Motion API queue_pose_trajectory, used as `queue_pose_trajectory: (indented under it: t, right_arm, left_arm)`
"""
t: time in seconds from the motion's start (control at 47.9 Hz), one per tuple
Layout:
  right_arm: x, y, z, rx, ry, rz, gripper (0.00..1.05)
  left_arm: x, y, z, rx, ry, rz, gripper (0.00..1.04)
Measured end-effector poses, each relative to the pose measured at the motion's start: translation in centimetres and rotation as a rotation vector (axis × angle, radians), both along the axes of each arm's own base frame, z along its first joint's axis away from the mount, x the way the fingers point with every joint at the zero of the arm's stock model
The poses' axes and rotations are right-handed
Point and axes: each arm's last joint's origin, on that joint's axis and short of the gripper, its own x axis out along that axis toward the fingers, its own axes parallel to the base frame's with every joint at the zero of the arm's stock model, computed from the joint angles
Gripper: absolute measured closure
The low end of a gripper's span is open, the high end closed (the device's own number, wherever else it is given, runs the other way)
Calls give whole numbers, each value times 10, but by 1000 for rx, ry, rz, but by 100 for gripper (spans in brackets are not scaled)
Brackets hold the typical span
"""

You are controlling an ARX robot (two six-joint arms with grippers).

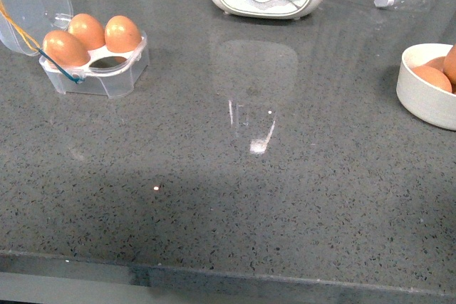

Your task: Put egg into box

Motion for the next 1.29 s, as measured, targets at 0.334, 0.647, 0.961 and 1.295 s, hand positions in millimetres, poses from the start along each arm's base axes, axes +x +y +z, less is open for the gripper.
queue_pose_trajectory:
  t: [0.334,0.647,0.961,1.295]
  right_arm:
    - [0,0,0,0,0,0,7]
    - [10,-1,4,-73,293,-65,7]
    - [51,-7,60,-91,102,-23,7]
    - [165,-13,81,86,277,74,7]
  left_arm:
    - [0,0,0,0,0,0,7]
    - [0,0,0,0,0,0,7]
    - [0,0,0,0,-1,0,7]
    - [0,0,0,0,-1,0,7]
